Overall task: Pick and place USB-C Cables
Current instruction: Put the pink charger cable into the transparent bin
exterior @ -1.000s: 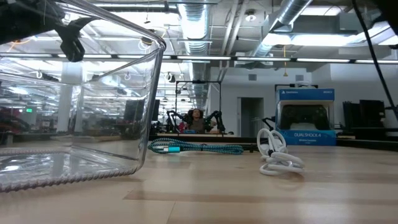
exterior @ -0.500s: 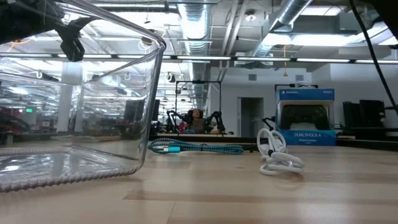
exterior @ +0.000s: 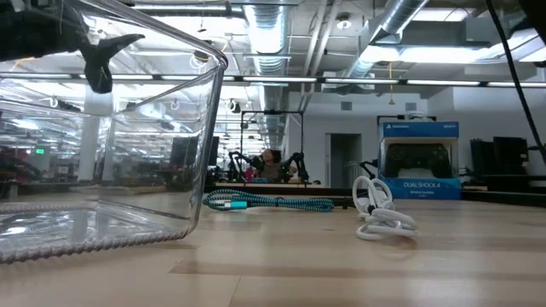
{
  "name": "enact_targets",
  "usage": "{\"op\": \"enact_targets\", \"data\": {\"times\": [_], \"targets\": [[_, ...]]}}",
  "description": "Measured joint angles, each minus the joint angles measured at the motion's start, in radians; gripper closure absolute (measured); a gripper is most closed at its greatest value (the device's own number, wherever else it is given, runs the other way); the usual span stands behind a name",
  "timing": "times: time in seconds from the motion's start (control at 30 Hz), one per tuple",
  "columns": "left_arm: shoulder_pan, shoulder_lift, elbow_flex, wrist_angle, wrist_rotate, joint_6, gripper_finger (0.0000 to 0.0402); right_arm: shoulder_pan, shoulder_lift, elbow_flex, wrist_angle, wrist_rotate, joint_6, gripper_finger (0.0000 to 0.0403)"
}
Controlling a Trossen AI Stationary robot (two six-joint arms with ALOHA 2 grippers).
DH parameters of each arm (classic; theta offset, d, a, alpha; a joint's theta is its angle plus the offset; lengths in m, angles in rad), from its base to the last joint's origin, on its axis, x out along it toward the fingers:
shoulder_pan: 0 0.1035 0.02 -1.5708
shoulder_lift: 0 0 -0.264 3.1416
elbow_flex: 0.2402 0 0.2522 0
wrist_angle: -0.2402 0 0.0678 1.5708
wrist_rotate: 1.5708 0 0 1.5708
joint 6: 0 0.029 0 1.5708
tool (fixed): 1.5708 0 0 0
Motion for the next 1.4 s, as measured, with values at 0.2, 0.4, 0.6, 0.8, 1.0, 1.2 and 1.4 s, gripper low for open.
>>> {"op": "enact_targets", "data": {"times": [0.2, 0.4, 0.6, 0.8, 1.0, 1.2, 1.4], "targets": [[0.000, 0.000, 0.000, -0.089, 0.006, -0.049, 0.0216, 0.031, -0.004, -0.022, -0.012, 0.111, -0.038, 0.0381], [0.000, 0.000, 0.000, -0.161, -0.001, -0.102, 0.0216, 0.039, 0.006, -0.022, -0.032, 0.151, -0.017, 0.0381], [0.000, 0.000, 0.000, -0.135, -0.001, -0.126, 0.0216, 0.053, 0.056, -0.018, -0.061, 0.189, 0.036, 0.0381], [0.000, 0.000, 0.000, -0.137, -0.011, -0.130, 0.0216, 0.055, 0.126, -0.024, -0.127, 0.171, 0.092, 0.0381], [0.000, 0.002, 0.001, -0.146, -0.034, -0.136, 0.0216, 0.045, 0.182, -0.022, -0.103, 0.124, 0.129, 0.0381], [0.000, 0.001, -0.001, -0.158, -0.052, -0.136, 0.0216, 0.029, 0.208, -0.023, -0.126, 0.109, 0.145, 0.0381], [0.000, 0.005, 0.000, -0.165, -0.054, -0.134, 0.0216, 0.019, 0.229, -0.024, -0.131, 0.072, 0.151, 0.0381]]}}
